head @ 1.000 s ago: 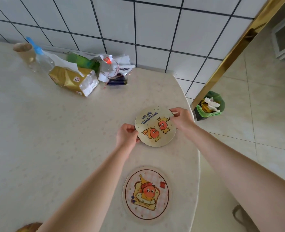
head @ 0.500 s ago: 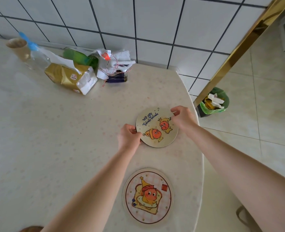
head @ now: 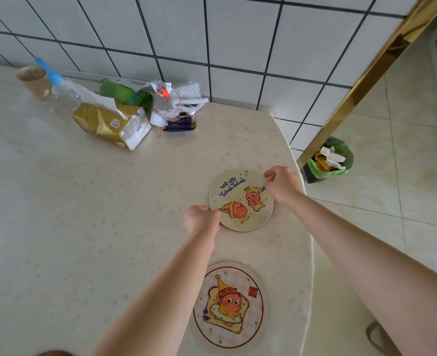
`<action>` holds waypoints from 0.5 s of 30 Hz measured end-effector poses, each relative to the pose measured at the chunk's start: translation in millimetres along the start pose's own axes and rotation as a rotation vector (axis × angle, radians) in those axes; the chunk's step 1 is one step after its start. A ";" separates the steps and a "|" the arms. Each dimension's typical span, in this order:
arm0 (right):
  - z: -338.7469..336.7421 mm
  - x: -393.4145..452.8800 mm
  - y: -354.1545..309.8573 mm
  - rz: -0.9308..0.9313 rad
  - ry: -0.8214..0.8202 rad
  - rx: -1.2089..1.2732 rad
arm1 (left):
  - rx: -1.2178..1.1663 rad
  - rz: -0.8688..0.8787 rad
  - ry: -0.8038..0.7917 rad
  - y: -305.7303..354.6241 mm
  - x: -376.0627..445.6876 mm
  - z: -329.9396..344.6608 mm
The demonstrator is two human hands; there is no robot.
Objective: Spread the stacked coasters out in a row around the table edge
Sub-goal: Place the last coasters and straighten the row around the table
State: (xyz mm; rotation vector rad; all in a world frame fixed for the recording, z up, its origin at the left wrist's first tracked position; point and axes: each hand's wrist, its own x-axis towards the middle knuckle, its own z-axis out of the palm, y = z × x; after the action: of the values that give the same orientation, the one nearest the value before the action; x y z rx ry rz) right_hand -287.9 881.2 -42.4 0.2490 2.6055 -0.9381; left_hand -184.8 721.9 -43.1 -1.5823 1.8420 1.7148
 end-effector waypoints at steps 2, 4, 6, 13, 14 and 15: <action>-0.5 -0.1 4.4 0.041 -0.007 0.056 | -0.005 0.020 0.004 2.5 1.4 1.1; -0.4 -1.9 10.0 0.111 -0.021 0.133 | -0.010 0.057 0.005 7.8 3.4 2.2; -1.9 -6.6 14.7 0.184 -0.035 0.206 | 0.004 0.108 0.004 15.7 7.3 4.3; 5.2 -21.9 30.1 0.210 0.005 0.334 | 0.120 0.210 -0.012 44.2 28.5 10.3; 6.8 -22.0 31.7 0.213 0.016 0.337 | 0.137 0.210 -0.013 45.2 30.3 10.8; 8.2 -21.7 33.1 0.217 0.024 0.334 | 0.155 0.207 -0.014 45.6 31.8 11.1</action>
State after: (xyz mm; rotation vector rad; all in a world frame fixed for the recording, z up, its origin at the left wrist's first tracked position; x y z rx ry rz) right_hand -256.3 900.2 -59.0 0.6182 2.3686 -1.2892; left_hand -238.2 702.8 -41.1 -1.3590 2.1398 1.6094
